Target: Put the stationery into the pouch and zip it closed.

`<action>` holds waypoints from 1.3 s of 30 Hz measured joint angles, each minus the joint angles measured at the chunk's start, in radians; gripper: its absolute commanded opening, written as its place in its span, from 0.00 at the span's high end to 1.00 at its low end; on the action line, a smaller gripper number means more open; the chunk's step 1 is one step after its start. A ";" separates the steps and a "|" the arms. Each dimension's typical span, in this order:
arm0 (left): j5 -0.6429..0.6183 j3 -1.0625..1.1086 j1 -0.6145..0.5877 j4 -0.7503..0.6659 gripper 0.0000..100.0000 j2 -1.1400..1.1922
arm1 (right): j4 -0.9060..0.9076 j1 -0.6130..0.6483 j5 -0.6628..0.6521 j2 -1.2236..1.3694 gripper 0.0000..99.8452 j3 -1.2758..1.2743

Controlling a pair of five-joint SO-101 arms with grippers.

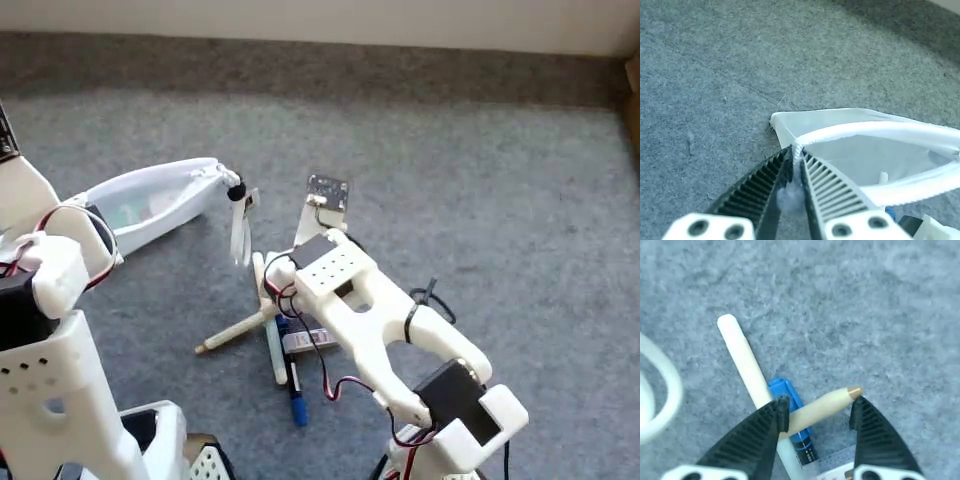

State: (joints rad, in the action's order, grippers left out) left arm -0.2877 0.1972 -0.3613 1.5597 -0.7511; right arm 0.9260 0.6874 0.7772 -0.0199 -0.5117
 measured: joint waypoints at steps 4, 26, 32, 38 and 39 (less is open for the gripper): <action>0.000 0.000 0.000 0.000 0.99 0.000 | -0.031 -0.003 0.000 0.000 0.81 0.000; 0.000 0.000 0.000 0.000 0.99 0.000 | -0.075 -0.011 0.000 0.100 0.92 0.006; 0.000 0.000 0.000 0.000 0.99 0.000 | -0.075 -0.026 0.000 0.100 0.92 0.006; 0.000 0.000 0.000 0.000 0.99 0.000 | -0.048 -0.055 0.000 0.100 0.98 0.006; 0.000 0.000 0.000 0.000 0.99 0.000 | -0.037 -0.055 0.000 0.100 0.99 0.006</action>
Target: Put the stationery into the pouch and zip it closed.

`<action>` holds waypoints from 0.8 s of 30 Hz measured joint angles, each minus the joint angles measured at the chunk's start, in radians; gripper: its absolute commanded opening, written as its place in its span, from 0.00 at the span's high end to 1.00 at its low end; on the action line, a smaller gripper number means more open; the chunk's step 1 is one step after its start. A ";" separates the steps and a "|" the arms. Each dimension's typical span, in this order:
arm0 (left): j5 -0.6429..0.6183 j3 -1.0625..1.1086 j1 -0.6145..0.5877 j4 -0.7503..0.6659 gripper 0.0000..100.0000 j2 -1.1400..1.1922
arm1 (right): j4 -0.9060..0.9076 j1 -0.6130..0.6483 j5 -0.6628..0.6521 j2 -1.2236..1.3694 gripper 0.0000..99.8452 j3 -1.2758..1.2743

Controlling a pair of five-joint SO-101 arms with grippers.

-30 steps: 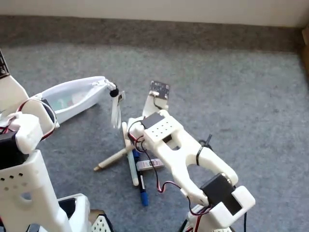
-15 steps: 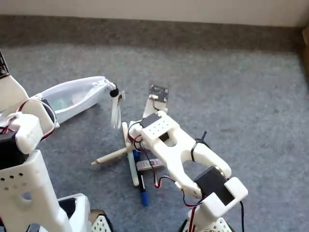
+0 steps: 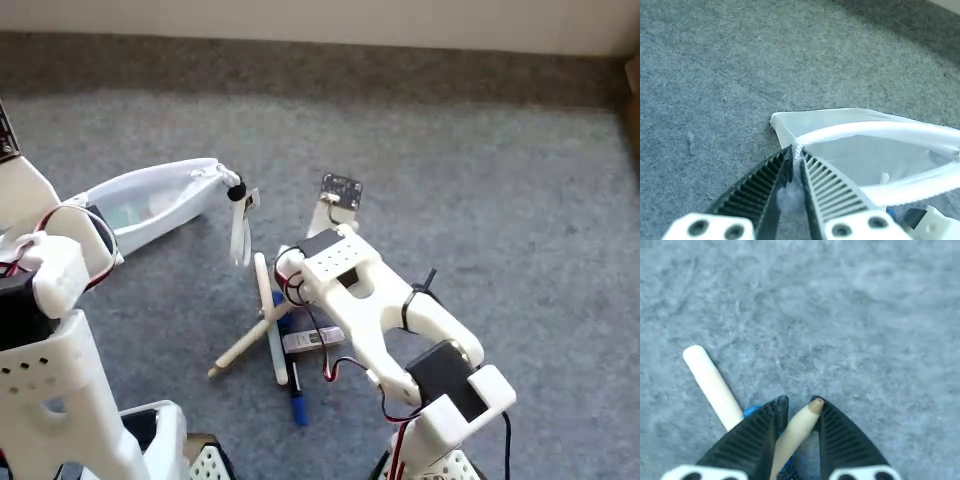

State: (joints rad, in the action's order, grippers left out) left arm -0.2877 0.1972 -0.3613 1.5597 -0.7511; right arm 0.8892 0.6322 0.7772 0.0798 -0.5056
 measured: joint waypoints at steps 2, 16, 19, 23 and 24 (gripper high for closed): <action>0.000 0.000 0.000 0.000 0.99 0.000 | 0.014 -0.003 0.000 0.000 1.00 0.018; 0.000 0.000 0.000 0.000 0.99 0.000 | 0.092 -0.005 -0.114 -0.189 1.00 0.029; 0.000 0.000 0.000 0.000 0.99 0.000 | 0.118 -0.005 -0.147 -0.235 1.00 0.029; 0.000 0.000 0.000 0.000 0.99 0.000 | 0.147 -0.017 -0.212 -0.301 1.00 0.029; 0.000 0.000 0.000 0.000 0.99 0.000 | 0.150 -0.031 -0.227 -0.311 1.00 0.029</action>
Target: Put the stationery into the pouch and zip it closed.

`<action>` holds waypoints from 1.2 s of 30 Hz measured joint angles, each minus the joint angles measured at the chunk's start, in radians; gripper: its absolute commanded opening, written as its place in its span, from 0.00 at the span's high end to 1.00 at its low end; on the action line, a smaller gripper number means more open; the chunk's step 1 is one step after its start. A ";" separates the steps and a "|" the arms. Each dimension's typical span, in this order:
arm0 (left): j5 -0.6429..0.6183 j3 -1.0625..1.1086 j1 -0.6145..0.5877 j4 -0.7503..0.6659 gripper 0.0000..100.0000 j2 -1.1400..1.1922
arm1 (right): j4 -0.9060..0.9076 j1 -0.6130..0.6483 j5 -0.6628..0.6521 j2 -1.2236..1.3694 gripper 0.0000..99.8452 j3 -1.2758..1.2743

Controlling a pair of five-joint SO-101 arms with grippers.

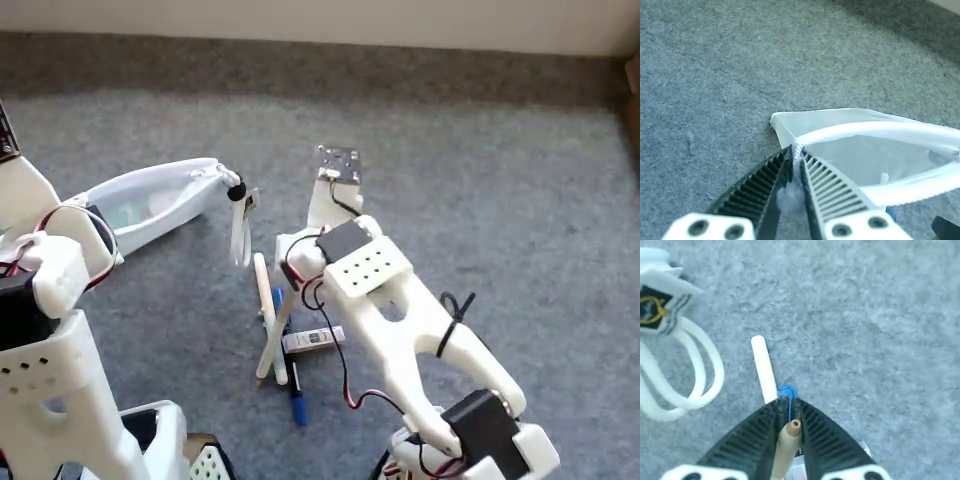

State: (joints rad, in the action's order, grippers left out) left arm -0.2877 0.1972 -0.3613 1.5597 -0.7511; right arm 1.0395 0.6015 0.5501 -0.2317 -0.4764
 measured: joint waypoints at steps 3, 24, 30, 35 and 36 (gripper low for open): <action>0.000 0.000 0.000 0.000 0.99 0.000 | 0.002 -0.046 -0.058 -0.011 1.00 0.000; 0.000 0.005 0.000 -0.002 0.99 0.000 | 0.075 -0.066 -0.199 0.264 0.87 0.201; 0.000 0.021 0.000 -0.009 0.99 -0.003 | 0.095 -0.066 -0.117 0.301 0.87 0.253; 0.000 0.021 0.000 -0.009 0.99 -0.003 | 0.095 -0.066 -0.029 0.382 0.86 0.253; 0.000 0.021 0.000 -0.009 0.99 -0.003 | 0.095 -0.064 -0.012 0.402 0.86 0.253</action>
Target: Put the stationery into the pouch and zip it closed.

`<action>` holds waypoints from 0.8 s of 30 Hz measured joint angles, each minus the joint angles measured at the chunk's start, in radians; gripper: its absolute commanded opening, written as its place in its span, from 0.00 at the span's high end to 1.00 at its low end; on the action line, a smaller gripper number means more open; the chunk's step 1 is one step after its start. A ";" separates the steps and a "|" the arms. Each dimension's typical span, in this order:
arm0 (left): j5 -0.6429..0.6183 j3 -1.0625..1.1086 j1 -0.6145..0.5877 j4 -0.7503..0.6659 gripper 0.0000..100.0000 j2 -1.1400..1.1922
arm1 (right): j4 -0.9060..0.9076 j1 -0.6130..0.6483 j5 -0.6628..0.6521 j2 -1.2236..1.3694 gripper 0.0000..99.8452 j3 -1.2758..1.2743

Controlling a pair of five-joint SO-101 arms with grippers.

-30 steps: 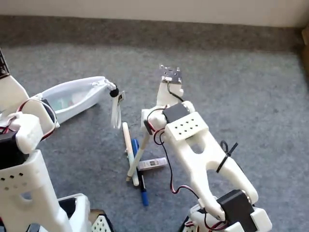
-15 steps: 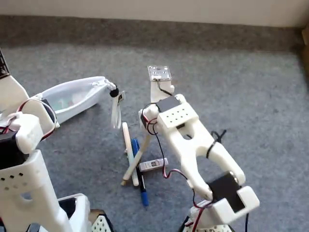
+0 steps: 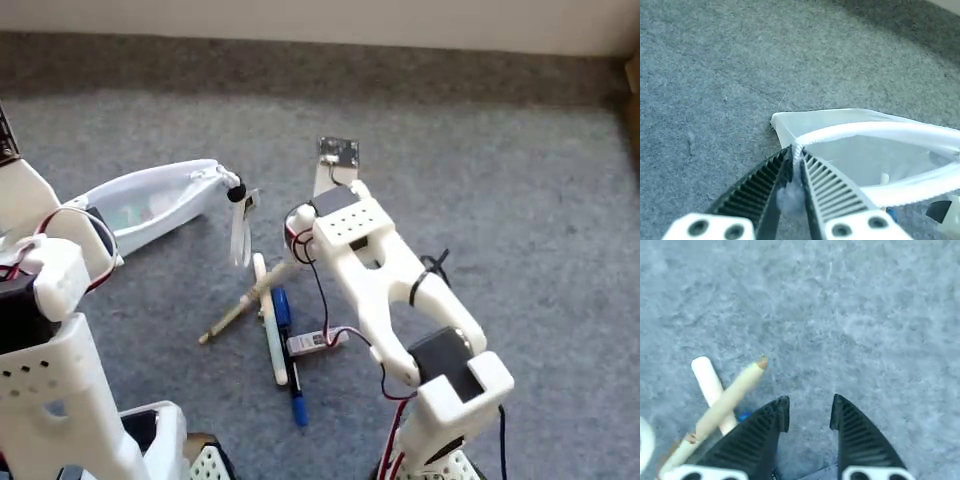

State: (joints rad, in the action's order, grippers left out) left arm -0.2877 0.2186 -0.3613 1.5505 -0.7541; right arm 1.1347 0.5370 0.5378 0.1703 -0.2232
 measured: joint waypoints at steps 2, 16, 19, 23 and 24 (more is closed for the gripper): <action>0.000 0.000 0.000 0.000 0.99 0.000 | 0.000 0.020 0.032 0.026 0.86 0.005; 0.000 0.000 0.000 -0.020 0.99 0.000 | 0.020 0.057 0.106 -0.006 0.86 0.080; 0.000 0.002 -0.026 -0.034 0.99 0.000 | -0.046 0.058 0.109 -0.008 0.86 0.080; 0.000 0.002 -0.104 -0.055 0.99 0.000 | -0.133 0.061 0.163 -0.008 0.86 0.080; 0.000 0.003 -0.120 -0.055 0.99 0.000 | -0.150 0.064 0.169 -0.006 0.86 0.080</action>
State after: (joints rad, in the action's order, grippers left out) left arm -0.2877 0.2217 -0.4810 1.4952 -0.7541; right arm 0.9843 0.6015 0.7066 0.1642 -0.1435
